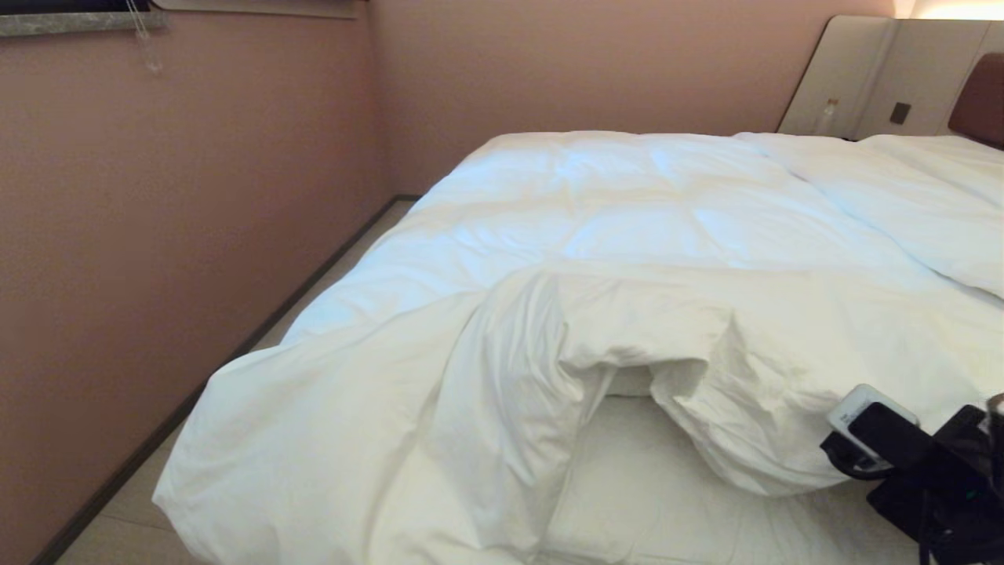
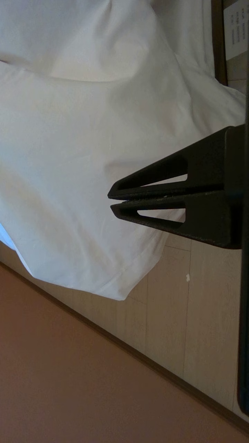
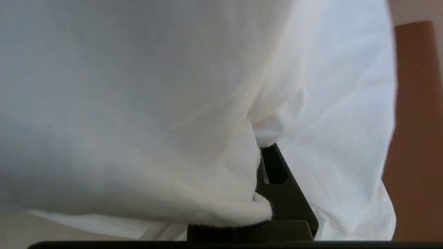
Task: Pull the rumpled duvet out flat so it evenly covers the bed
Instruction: Flatten the corners of the folded blanket
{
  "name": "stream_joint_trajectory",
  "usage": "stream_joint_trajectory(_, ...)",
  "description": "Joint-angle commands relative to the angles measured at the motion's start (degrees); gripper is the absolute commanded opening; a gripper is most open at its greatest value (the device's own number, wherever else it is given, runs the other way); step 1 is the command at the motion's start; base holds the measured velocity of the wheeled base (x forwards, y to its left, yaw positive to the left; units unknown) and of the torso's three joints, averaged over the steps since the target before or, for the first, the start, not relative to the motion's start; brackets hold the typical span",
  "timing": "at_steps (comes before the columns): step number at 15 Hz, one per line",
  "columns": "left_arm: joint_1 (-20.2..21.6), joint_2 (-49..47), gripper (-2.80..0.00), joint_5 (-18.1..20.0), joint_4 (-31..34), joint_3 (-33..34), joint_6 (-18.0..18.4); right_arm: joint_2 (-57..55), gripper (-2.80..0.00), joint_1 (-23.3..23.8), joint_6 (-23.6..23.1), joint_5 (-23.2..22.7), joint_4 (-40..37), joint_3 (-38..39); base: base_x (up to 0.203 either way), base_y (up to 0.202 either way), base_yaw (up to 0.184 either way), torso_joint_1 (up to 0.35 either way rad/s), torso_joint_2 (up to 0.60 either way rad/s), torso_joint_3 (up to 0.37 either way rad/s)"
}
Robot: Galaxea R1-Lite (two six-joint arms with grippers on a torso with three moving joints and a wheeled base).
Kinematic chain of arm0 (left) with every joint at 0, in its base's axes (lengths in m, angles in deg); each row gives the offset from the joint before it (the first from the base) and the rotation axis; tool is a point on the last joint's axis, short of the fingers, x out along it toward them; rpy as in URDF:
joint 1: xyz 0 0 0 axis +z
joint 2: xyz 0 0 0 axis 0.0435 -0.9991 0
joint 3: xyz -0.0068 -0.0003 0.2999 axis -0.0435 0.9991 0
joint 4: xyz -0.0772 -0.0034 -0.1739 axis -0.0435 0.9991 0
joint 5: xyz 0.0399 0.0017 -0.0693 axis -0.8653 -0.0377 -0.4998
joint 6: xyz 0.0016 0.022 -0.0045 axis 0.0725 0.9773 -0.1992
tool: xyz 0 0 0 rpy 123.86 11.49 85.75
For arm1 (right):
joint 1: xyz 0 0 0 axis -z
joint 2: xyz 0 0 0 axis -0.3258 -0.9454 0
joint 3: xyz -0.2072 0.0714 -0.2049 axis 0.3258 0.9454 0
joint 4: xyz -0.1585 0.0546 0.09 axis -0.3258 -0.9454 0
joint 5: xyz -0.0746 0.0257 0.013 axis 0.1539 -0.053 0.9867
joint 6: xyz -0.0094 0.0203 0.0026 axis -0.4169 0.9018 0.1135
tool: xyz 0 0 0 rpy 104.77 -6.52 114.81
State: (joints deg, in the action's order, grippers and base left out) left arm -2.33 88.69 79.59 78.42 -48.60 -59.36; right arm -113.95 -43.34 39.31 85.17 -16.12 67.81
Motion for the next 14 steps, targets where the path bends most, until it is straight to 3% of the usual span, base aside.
stream_joint_trajectory(1,0.02,0.02,-2.80,0.01,0.02,0.00,0.02,7.72,-2.80,-0.65,-0.51,0.23,-4.74,0.10,0.000,0.000,0.000,0.000,0.00,0.000)
stream_joint_trajectory(8,0.02,0.02,-2.80,0.01,0.02,0.00,0.02,26.70,-2.80,-3.05,-1.47,0.33,-20.62,-0.24,0.000,0.000,0.000,0.000,0.00,0.000)
stream_joint_trajectory(14,0.02,0.02,-2.80,0.01,0.02,0.00,0.02,34.16,-2.80,-3.08,-1.62,1.31,-25.29,0.79,0.000,0.000,0.000,0.000,0.00,0.000)
